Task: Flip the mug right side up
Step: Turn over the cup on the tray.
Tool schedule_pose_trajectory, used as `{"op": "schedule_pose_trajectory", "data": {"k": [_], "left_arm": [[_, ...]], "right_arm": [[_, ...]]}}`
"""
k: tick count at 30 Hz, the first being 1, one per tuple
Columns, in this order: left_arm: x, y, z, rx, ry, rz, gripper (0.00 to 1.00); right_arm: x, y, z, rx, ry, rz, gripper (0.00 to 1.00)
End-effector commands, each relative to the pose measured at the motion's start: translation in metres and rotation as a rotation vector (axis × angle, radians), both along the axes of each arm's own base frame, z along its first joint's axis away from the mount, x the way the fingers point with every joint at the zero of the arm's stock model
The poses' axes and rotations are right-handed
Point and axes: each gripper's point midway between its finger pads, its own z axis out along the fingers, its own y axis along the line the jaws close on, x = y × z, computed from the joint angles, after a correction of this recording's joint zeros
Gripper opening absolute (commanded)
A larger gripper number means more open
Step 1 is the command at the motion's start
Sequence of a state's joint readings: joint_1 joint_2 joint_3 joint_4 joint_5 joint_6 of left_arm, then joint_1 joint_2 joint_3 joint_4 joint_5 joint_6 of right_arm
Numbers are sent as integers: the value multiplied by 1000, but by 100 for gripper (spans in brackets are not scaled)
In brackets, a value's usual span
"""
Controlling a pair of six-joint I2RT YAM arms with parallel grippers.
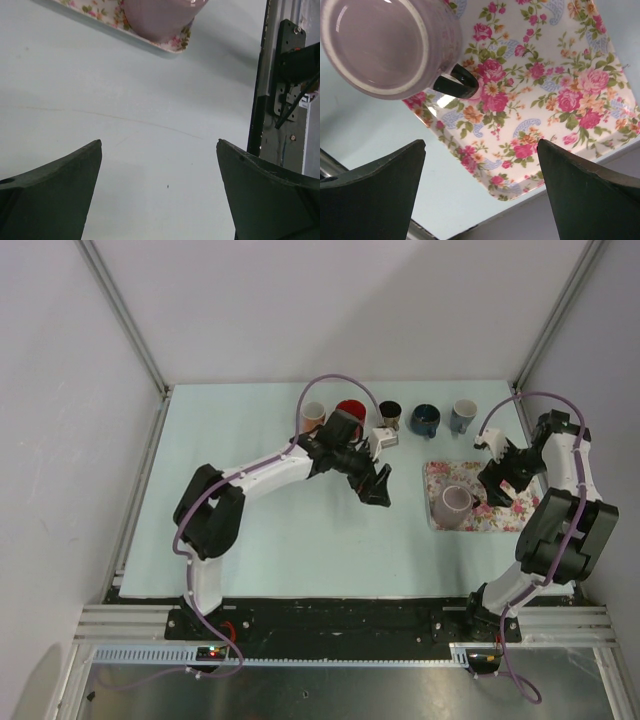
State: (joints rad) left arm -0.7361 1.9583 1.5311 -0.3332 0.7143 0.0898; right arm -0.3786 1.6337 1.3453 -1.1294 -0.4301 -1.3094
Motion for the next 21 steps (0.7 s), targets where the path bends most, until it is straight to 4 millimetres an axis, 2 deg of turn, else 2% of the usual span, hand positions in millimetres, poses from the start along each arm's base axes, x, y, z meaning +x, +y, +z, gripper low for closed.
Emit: {"op": "schedule_pose_trajectory", "data": {"k": [1,10,21], "left_arm": [[-9,13,23,-44,-55,-45,100],[-19,38,12,-17,-37,-50,100],[-11,55,14,1,-41,-29,100]], "right_arm": [[19,-5,-3,-70,-59,158,99],[24,29,-22,-39,-21,321,95],[15,42,-40,-2,62,371,90]]}}
